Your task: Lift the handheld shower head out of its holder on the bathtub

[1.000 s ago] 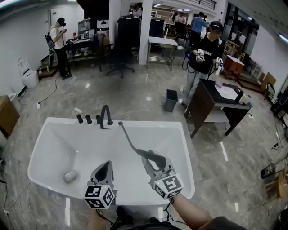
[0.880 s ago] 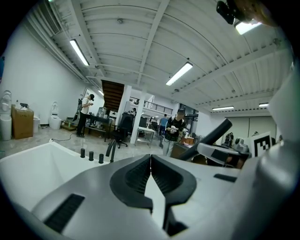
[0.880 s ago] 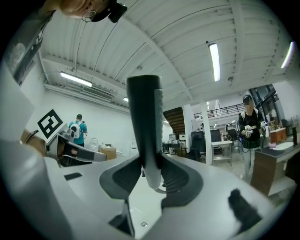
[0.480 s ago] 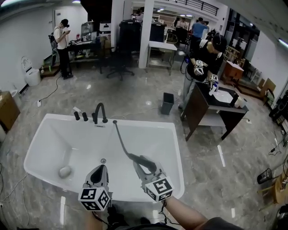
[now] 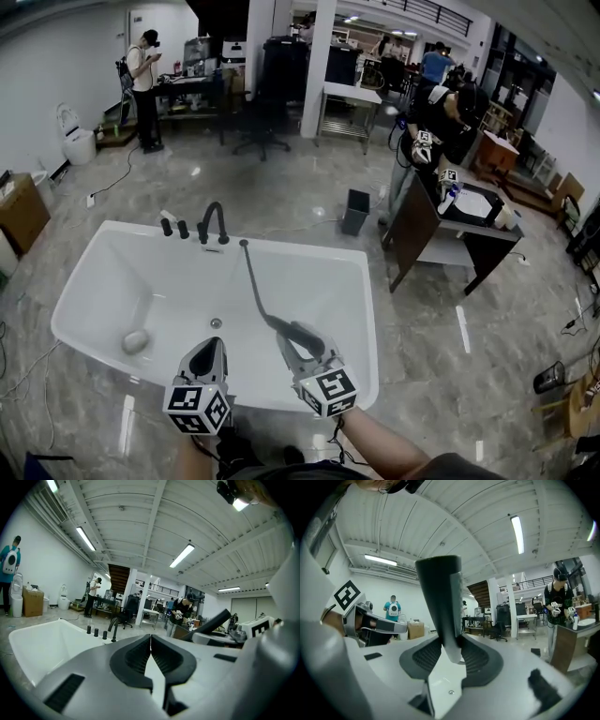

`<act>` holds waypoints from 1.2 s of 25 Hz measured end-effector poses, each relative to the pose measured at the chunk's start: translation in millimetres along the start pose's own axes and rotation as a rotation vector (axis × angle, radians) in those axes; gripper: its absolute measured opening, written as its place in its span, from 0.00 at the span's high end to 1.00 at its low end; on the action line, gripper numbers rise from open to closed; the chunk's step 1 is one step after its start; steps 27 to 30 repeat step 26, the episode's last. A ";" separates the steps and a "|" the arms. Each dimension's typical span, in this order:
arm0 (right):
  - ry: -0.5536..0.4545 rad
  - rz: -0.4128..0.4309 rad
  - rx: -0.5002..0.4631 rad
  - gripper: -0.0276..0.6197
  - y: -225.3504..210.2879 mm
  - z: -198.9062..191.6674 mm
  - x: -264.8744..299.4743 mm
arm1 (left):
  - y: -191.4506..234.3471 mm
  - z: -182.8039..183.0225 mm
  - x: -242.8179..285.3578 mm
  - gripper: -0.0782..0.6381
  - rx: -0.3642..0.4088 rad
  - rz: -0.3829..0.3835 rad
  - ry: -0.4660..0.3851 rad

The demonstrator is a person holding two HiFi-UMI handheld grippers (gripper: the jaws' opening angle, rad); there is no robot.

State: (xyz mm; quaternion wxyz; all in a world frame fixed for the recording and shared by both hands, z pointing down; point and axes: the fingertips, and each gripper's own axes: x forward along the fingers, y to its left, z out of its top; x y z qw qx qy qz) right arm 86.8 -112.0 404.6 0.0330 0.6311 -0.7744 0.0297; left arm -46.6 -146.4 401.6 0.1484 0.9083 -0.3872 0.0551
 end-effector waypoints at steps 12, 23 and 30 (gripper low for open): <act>0.059 0.000 0.034 0.74 -8.3 -26.6 -18.8 | -19.8 -11.8 -17.9 0.87 -0.001 0.032 0.002; 0.071 -0.005 0.043 0.74 -19.2 -32.1 -29.0 | -33.3 -16.3 -28.3 0.87 0.013 0.051 -0.001; 0.070 -0.012 0.046 0.74 -25.7 -35.1 -30.7 | -37.9 -19.8 -25.1 0.87 0.019 0.050 0.002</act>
